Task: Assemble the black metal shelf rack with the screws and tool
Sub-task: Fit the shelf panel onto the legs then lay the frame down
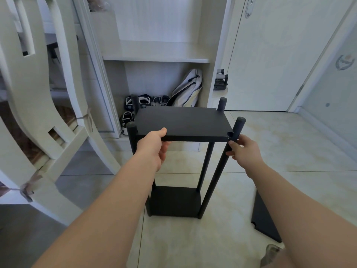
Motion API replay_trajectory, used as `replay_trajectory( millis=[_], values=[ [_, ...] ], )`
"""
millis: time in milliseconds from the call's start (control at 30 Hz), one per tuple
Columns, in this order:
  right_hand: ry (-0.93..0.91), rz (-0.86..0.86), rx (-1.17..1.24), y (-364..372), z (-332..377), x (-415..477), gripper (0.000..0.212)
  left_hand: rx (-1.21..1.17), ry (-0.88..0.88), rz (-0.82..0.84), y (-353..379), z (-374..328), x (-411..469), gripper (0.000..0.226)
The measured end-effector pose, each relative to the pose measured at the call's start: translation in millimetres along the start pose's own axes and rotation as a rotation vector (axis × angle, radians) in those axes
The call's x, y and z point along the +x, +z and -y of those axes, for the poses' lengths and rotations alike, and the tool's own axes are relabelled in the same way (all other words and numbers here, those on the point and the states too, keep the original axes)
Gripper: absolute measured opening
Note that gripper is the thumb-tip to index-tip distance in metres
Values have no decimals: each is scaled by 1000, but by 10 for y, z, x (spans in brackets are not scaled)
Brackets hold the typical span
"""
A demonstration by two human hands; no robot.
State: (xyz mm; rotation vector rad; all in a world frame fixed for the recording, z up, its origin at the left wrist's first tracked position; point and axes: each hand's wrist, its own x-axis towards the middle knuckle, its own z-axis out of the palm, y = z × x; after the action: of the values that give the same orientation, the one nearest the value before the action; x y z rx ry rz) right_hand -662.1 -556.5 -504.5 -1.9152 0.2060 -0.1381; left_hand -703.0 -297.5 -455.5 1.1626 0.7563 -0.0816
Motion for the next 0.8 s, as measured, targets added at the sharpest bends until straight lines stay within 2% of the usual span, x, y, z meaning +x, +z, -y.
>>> replay_trajectory(
  millis=[500,800],
  values=[
    [-12,56,-44,-207,-43,-126,13,1,-58,24,137,14,82,32],
    [10,12,-1,-128,-29,-139,14,-25,-50,-10,145,22,122,29]
  ],
)
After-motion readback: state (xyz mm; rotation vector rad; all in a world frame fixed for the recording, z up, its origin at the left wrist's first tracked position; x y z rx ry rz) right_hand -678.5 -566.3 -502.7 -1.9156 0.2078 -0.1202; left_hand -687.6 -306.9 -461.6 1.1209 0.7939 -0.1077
